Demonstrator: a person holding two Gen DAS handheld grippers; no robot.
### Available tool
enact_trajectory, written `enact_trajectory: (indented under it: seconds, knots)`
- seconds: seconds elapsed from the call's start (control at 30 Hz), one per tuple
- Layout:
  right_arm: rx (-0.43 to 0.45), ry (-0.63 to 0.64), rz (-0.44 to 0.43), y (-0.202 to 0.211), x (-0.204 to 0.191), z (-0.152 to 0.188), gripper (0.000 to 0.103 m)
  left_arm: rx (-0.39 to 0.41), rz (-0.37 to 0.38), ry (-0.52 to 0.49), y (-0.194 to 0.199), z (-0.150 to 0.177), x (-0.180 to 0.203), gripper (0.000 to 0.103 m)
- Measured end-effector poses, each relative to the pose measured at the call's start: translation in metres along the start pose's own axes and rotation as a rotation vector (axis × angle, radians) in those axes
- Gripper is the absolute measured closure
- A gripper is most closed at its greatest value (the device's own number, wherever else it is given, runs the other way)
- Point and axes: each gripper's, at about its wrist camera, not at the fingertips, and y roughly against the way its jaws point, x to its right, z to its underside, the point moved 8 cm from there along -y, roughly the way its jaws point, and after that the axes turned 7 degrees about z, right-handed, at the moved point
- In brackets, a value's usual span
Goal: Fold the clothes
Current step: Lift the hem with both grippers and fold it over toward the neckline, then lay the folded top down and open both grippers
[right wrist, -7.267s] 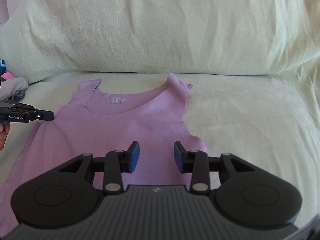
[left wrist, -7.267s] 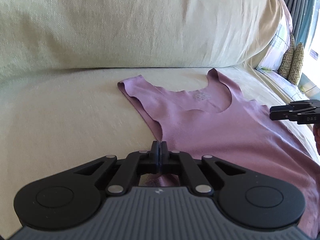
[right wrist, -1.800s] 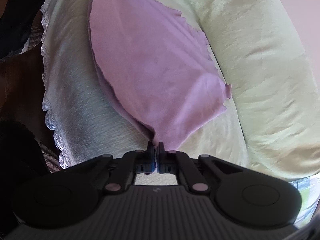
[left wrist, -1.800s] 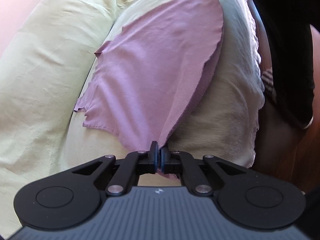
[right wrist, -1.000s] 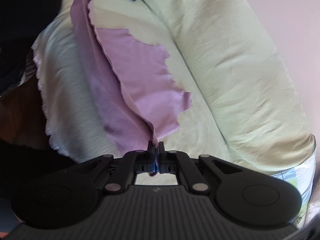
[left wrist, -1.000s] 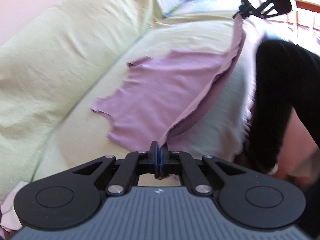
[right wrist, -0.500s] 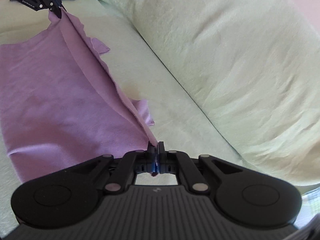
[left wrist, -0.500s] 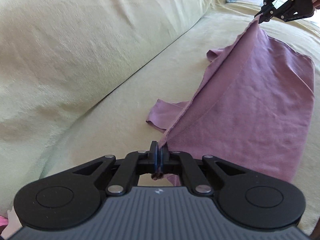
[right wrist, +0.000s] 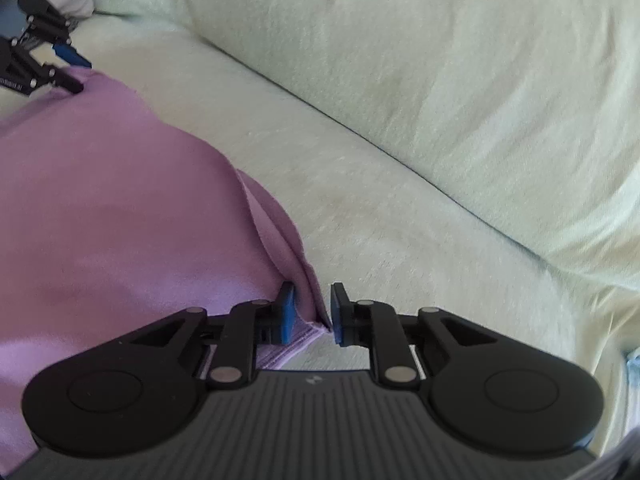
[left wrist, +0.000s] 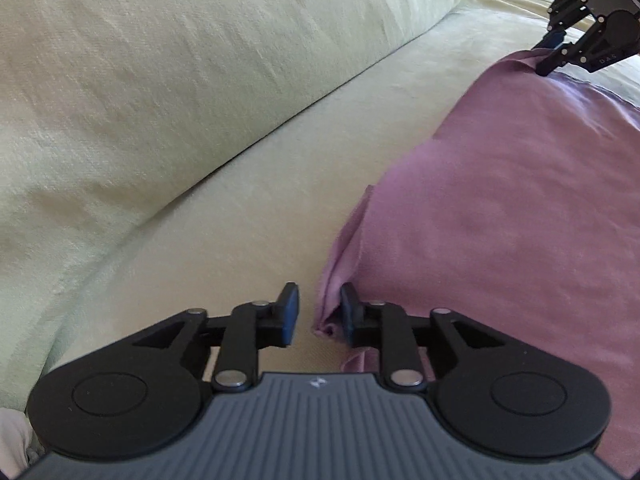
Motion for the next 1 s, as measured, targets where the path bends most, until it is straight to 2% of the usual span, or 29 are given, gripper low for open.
enact_trajectory:
  seconds: [0.03, 0.07, 0.13, 0.2, 0.4, 0.47, 0.57, 0.63, 0.73, 0.77, 0.83, 0.9, 0.93, 1.0]
  knots:
    - [-0.001, -0.027, 0.017, -0.002, 0.005, 0.001, 0.071, 0.005, 0.000, 0.018, -0.002, 0.000, -0.004, 0.057]
    - [-0.003, -0.051, 0.035, -0.003, 0.009, 0.002, 0.069, 0.009, -0.001, 0.032, -0.001, 0.000, -0.007, 0.055]
    - [-0.007, -0.089, 0.096, -0.002, 0.017, 0.004, 0.068, 0.013, -0.035, 0.051, 0.000, 0.001, -0.013, 0.055]
    - [0.002, -0.134, 0.114, 0.002, 0.021, 0.004, 0.068, 0.015, -0.074, 0.053, 0.003, 0.000, -0.019, 0.056]
    - [0.074, -0.303, 0.054, 0.066, 0.002, 0.025, 0.058, 0.090, -0.105, 0.041, 0.042, 0.004, -0.008, 0.056]
    - [0.090, -0.355, 0.022, 0.086, -0.009, 0.035, 0.058, 0.121, -0.078, 0.033, 0.060, 0.009, 0.011, 0.056]
    - [0.107, -0.437, -0.046, 0.119, -0.042, 0.053, 0.058, 0.142, 0.003, -0.009, 0.080, 0.018, 0.055, 0.055]
    - [0.103, -0.479, -0.086, 0.131, -0.065, 0.062, 0.058, 0.135, 0.045, -0.053, 0.085, 0.024, 0.083, 0.055]
    - [0.071, -0.466, -0.114, 0.141, -0.094, 0.076, 0.058, 0.111, 0.107, -0.109, 0.088, 0.038, 0.117, 0.055]
    - [0.054, -0.453, -0.108, 0.142, -0.101, 0.081, 0.058, 0.101, 0.113, -0.126, 0.088, 0.042, 0.123, 0.055]
    - [0.026, -0.437, -0.079, 0.144, -0.110, 0.090, 0.058, 0.086, 0.075, -0.176, 0.091, 0.053, 0.134, 0.055]
    - [0.022, -0.504, -0.065, 0.153, -0.104, 0.100, 0.058, 0.099, 0.065, -0.178, 0.105, 0.061, 0.140, 0.055]
    - [0.018, -0.583, -0.079, 0.159, -0.099, 0.106, 0.058, 0.108, 0.060, -0.176, 0.113, 0.066, 0.142, 0.055]
    - [0.006, -0.661, -0.091, 0.165, -0.094, 0.120, 0.058, 0.112, 0.035, -0.146, 0.126, 0.079, 0.144, 0.055]
